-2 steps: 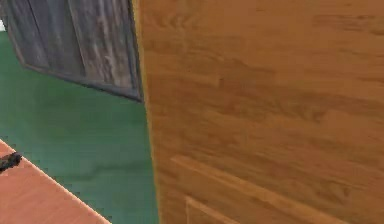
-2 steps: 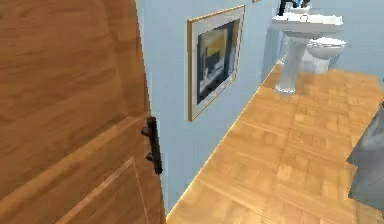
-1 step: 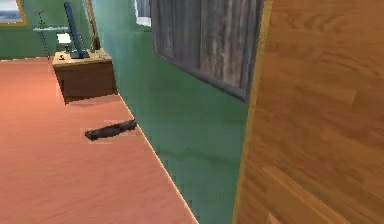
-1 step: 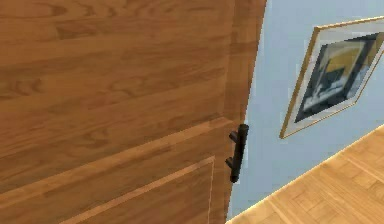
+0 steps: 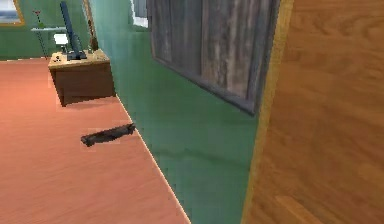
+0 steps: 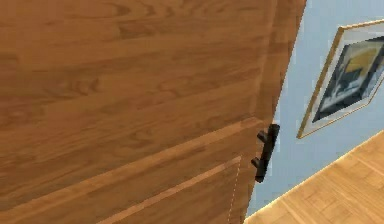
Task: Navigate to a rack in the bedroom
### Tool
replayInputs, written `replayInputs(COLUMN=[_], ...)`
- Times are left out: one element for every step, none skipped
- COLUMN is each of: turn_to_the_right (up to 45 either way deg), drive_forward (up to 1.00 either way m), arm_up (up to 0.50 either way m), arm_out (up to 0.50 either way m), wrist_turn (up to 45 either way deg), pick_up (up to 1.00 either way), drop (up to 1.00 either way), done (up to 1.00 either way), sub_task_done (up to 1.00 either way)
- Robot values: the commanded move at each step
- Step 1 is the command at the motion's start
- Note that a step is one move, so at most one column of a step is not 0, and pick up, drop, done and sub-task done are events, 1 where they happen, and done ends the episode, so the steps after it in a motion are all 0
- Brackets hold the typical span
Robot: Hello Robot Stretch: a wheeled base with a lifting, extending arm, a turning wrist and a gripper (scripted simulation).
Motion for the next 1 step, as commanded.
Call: replayInputs(turn_to_the_right=[-27.0], drive_forward=[0.0], arm_up=[0.0], arm_out=[0.0], wrist_turn=[0.0], pick_up=[0.0], drop=[0.0], done=[0.0], sub_task_done=[0.0])
